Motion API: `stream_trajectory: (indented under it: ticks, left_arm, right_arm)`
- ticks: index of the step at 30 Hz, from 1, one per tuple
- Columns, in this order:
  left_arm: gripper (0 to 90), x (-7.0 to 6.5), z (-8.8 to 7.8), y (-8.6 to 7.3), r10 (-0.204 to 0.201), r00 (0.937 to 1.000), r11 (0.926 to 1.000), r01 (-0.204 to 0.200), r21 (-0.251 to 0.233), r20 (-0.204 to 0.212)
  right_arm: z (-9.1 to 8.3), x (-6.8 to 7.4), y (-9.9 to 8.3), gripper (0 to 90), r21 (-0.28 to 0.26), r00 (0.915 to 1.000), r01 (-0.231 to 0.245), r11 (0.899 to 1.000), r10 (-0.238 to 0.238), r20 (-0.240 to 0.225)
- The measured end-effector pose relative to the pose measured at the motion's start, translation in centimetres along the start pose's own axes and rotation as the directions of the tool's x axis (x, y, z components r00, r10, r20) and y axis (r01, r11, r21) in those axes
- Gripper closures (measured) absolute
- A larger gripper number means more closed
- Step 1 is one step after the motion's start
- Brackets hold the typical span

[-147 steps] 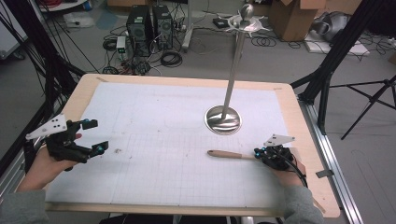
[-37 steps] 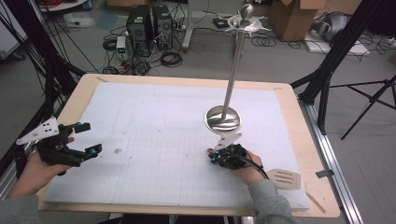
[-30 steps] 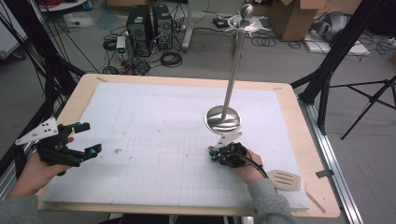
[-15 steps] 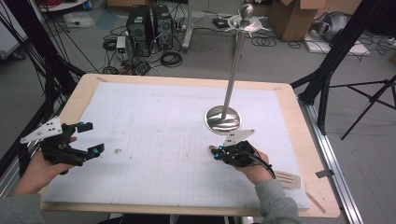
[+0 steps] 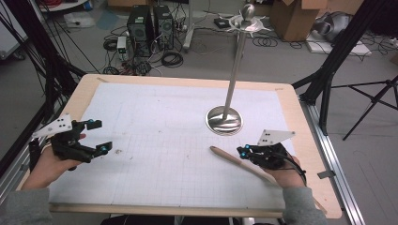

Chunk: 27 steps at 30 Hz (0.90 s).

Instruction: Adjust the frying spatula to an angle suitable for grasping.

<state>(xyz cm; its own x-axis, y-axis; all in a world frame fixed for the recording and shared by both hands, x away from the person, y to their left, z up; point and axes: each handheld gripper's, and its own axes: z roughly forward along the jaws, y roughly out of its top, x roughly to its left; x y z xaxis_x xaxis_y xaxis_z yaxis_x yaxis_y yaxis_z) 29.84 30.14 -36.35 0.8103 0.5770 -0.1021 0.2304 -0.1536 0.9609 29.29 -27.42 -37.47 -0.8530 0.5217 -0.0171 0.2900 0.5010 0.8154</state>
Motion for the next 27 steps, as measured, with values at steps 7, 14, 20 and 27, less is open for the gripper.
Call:
stream_trajectory:
  ticks: [7,14,20,27]
  left_arm:
    - [2.2,0.1,0.5,0.0,-0.001,1.0,1.0,0.001,0.008,0.01]
    - [2.2,0.1,0.5,0.0,-0.002,0.9999,1.0,0.002,0.004,0.013]
    - [2.2,0.2,0.5,0.0,-0.007,0.9999,1.0,0.007,0.002,0.014]
    - [2.2,0.3,0.7,-0.1,-0.011,0.9998,0.9999,0.011,0.003,0.015]
  right_arm:
    - [-1.6,-1.0,-1.6,89.4,-0.015,0.9994,-0.029,0.999,0.029,0.02]
    - [-1.8,-1.6,-2.2,59.2,-0.016,0.9989,-0.046,0.999,0.046,0.014]
    - [-1.9,-2.1,-2.5,34.2,-0.014,0.998,-0.063,0.998,0.063,-0.005]
    - [-2.3,-2.2,-3.0,14.8,0.007,0.9989,-0.046,0.999,0.046,-0.006]
